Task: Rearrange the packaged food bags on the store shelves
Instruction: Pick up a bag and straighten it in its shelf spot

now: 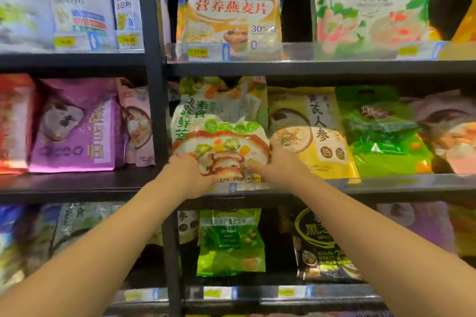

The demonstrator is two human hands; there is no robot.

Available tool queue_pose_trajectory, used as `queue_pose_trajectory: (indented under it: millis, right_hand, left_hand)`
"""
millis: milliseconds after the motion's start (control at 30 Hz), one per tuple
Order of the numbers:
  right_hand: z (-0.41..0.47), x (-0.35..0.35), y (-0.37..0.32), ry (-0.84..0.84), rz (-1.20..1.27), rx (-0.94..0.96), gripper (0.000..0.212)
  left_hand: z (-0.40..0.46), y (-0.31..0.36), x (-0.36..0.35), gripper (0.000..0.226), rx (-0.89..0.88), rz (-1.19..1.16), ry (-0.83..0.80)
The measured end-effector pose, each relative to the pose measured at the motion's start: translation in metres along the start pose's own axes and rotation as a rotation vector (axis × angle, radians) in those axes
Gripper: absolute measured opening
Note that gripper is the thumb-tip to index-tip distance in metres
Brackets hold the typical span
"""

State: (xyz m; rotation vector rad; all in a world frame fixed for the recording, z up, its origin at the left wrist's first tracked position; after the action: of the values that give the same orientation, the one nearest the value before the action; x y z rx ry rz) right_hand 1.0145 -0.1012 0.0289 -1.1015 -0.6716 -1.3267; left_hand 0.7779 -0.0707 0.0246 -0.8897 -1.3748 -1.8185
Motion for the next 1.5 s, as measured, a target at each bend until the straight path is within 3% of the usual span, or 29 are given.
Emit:
queue_pose_trajectory:
  millis: [67, 167, 400, 567, 667, 833, 933, 1000, 1133, 1300, 1433, 1500]
  right_hand:
    - [0.003, -0.006, 0.004, -0.041, 0.017, 0.01, 0.105]
    - [0.01, -0.013, 0.005, -0.079, 0.079, 0.044, 0.063]
    - [0.019, -0.022, 0.015, -0.107, 0.201, 0.035, 0.039]
    - [0.02, -0.021, 0.033, -0.162, 0.325, -0.068, 0.06]
    - [0.025, -0.018, 0.032, -0.197, 0.307, -0.093, 0.067]
    - [0.03, -0.025, 0.023, -0.274, 0.333, -0.088, 0.077]
    - [0.031, -0.032, 0.017, -0.296, 0.358, -0.096, 0.113]
    - [0.035, -0.033, 0.019, -0.268, 0.359, -0.113, 0.122]
    - [0.038, -0.033, 0.02, -0.263, 0.335, -0.096, 0.115]
    - [0.036, -0.037, 0.014, -0.277, 0.316, -0.061, 0.123]
    - [0.034, -0.04, 0.012, -0.251, 0.335, -0.017, 0.073]
    - [0.033, -0.04, 0.011, -0.222, 0.372, -0.003, 0.059]
  left_hand:
    - [0.0, 0.002, 0.001, 0.117, 0.028, 0.002, 0.05]
    - [0.002, 0.003, -0.001, 0.112, 0.043, 0.014, 0.105]
    - [0.016, 0.016, -0.016, 0.103, -0.115, 0.054, 0.217]
    - [0.024, 0.016, -0.027, 0.103, -0.153, -0.127, 0.118]
    - [0.026, 0.008, -0.02, 0.1, -0.149, -0.299, 0.14]
    - [0.036, -0.009, -0.012, 0.143, -0.036, -0.603, 0.043]
    - [0.044, -0.01, -0.018, 0.141, 0.032, -0.587, -0.047]
    - [0.05, -0.011, -0.02, 0.141, 0.074, -0.596, -0.083]
    - [0.066, -0.016, -0.024, 0.146, 0.115, -0.634, -0.165]
    - [0.076, -0.018, -0.029, 0.143, 0.104, -0.638, -0.201]
    - [0.077, -0.018, -0.032, 0.128, 0.04, -0.605, -0.196]
    - [0.074, -0.019, -0.031, 0.125, 0.015, -0.574, -0.16]
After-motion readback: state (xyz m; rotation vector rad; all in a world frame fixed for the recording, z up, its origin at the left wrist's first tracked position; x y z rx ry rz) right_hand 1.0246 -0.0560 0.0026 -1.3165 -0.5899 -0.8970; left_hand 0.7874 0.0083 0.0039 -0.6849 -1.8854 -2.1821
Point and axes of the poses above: each hand's wrist, its own z-axis towards the middle knuckle, its own x-axis out of the back of the hand, y = z × x, the point moved 8 cm from there along z, towards the middle knuckle, and after that the axes turned 15 degrees about -z, right-handed, at the moved point
